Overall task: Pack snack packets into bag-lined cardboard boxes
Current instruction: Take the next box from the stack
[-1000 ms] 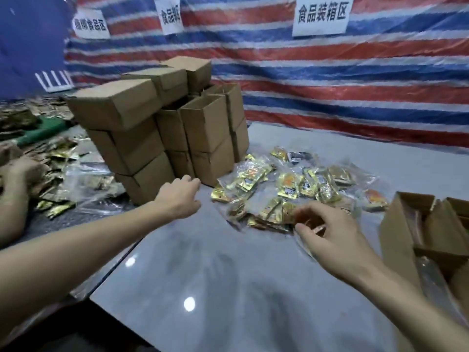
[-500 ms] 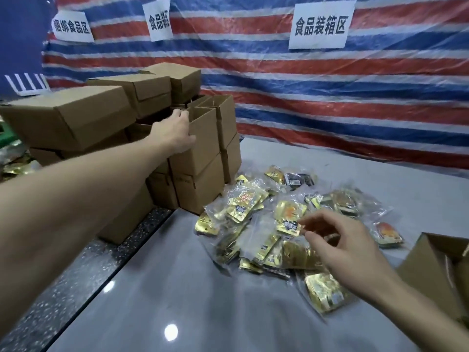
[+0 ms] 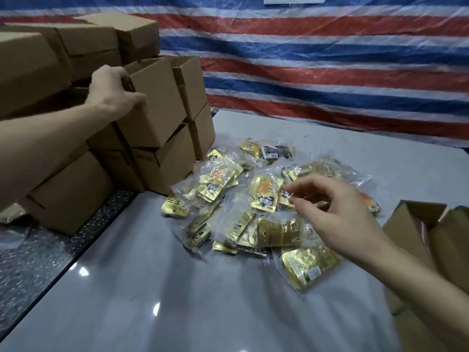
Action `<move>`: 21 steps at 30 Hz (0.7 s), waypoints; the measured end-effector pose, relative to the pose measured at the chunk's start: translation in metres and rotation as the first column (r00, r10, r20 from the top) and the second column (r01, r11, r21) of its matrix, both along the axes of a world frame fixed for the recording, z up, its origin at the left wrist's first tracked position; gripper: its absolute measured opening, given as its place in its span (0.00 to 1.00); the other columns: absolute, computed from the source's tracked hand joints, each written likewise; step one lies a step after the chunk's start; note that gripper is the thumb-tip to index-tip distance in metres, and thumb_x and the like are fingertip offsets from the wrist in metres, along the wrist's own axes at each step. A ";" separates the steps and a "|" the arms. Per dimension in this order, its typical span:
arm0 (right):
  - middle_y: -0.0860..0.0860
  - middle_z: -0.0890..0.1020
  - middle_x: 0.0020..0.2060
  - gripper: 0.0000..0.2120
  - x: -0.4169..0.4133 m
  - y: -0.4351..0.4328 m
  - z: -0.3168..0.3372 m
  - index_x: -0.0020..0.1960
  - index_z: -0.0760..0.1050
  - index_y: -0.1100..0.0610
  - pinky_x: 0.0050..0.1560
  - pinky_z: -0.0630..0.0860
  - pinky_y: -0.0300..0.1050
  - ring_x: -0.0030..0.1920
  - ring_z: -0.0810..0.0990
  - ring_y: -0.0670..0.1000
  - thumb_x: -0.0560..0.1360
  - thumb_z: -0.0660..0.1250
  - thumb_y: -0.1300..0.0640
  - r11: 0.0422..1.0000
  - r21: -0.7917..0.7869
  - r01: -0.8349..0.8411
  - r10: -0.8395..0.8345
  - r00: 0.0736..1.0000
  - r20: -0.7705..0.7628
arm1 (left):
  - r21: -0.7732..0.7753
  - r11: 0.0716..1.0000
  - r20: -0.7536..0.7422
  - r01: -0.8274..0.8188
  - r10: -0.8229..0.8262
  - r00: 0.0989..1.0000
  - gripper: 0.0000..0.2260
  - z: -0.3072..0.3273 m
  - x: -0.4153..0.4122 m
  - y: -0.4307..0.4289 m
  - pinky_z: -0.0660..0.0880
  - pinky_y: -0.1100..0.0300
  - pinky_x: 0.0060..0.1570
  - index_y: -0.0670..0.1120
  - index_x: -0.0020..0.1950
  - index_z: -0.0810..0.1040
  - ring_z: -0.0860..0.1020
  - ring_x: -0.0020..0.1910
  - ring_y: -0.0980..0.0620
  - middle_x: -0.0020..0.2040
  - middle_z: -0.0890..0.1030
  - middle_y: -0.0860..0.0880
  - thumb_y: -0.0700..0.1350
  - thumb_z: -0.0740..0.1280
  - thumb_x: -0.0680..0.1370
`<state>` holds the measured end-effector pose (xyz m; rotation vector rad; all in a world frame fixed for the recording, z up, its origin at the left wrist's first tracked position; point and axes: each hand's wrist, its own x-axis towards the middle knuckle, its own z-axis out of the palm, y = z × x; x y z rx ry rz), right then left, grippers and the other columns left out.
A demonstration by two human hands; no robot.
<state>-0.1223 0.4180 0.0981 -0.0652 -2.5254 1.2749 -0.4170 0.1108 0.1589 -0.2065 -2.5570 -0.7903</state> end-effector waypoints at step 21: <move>0.51 0.86 0.43 0.09 0.091 -0.019 -0.032 0.51 0.81 0.45 0.41 0.84 0.63 0.40 0.86 0.52 0.71 0.72 0.54 0.917 -0.375 0.137 0.122 0.798 0.590 | -0.091 0.484 0.140 0.870 -0.859 0.492 0.08 -0.093 0.306 -0.015 0.73 0.62 0.37 0.51 0.46 0.74 0.73 0.39 0.55 0.51 0.72 0.58 0.50 0.72 0.77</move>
